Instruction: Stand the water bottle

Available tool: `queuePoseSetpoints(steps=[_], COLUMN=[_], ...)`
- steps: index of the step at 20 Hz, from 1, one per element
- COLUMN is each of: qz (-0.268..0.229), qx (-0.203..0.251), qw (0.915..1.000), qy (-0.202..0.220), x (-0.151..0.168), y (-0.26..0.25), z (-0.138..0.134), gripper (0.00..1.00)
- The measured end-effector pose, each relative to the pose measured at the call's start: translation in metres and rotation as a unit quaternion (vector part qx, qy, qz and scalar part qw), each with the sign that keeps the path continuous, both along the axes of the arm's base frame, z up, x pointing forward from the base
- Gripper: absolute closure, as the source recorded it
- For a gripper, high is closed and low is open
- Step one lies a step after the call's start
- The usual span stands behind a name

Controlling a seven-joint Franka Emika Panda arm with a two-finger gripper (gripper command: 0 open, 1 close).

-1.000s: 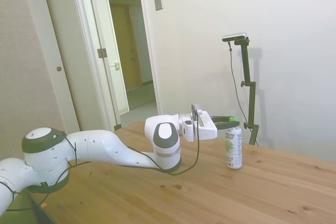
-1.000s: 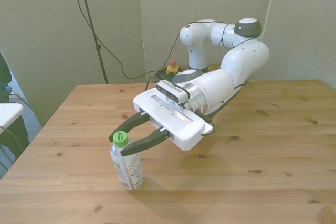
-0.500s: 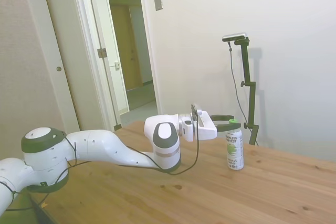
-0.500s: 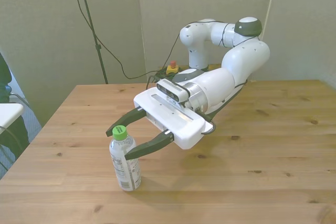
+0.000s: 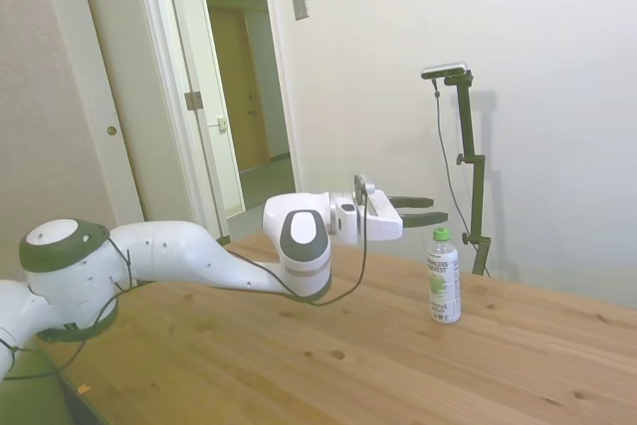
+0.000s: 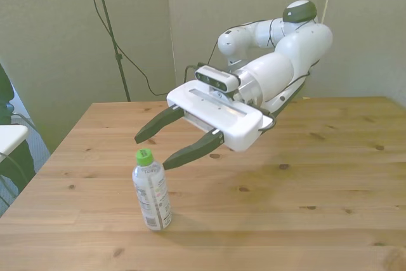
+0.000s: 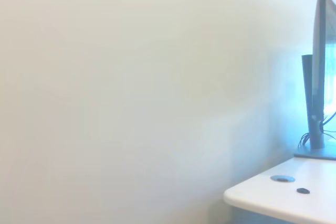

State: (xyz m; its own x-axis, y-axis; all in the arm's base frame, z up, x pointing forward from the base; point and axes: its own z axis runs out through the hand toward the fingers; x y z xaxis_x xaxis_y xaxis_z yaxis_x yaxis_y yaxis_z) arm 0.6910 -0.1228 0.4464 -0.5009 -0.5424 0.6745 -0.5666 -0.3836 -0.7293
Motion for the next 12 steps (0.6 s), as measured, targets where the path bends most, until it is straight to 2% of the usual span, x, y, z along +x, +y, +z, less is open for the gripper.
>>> queuePoseSetpoints(steps=[2,6,12], qz=[0.014,0.034,0.072], qx=[0.017,0.055,0.11], qw=[0.9995,0.9941,0.9781], qy=[0.025,0.087,0.161], x=[-0.006,-0.02,-0.039], y=[0.01,0.015,0.011], z=[0.009,0.009,0.018], gripper=[0.0,0.0,0.0])
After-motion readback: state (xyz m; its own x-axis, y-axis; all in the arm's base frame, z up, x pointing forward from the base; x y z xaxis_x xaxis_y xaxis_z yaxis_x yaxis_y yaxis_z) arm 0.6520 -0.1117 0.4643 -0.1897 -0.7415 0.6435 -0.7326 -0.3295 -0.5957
